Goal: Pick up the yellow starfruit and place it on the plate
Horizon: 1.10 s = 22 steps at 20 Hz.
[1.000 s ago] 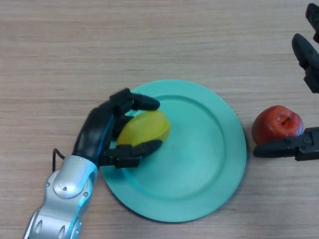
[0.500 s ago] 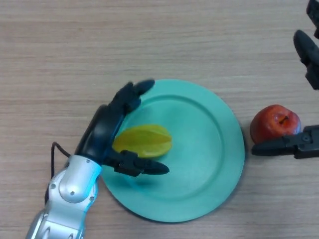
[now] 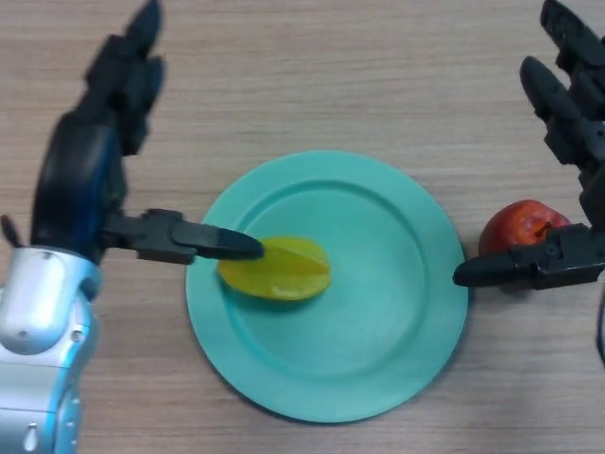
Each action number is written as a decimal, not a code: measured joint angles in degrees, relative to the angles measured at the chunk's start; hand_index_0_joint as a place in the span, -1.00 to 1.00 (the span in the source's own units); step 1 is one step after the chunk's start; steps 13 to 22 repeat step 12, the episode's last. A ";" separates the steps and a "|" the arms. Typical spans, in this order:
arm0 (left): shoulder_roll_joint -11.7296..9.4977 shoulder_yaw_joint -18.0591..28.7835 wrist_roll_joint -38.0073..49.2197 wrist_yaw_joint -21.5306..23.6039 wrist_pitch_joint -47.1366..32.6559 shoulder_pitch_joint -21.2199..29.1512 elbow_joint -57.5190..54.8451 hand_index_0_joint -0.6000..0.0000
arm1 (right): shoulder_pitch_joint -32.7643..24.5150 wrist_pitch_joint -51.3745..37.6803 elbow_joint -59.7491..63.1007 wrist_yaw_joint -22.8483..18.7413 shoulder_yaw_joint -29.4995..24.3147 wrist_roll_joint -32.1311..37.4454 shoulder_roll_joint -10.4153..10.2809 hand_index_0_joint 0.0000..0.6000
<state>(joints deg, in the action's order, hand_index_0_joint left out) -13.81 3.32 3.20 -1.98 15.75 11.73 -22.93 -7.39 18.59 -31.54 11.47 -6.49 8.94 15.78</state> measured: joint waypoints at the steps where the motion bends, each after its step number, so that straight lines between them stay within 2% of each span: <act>1: -0.94 1.20 0.08 0.16 -0.87 -0.71 0.00 1.00 | 0.45 -0.41 0.69 0.08 -0.10 -0.76 0.00 -1.00; 6: -2.08 5.07 0.68 0.15 -5.12 -3.71 -0.53 1.00 | 1.00 -1.49 2.21 0.03 -0.28 -0.69 0.00 -1.00; 8: -3.25 5.82 -0.52 0.15 -7.20 -4.04 -0.33 1.00 | 0.49 -1.67 2.77 0.03 -0.13 -0.66 0.00 -1.00; 10: -3.38 6.52 -7.23 0.39 -14.25 -4.58 1.95 1.00 | 0.45 -1.67 2.96 0.04 -0.13 -0.59 -0.01 -1.00; 22: -3.35 6.52 -6.91 0.38 -14.30 -5.02 2.11 1.00 | 0.39 -1.67 3.31 0.03 -0.12 -0.59 0.00 -1.00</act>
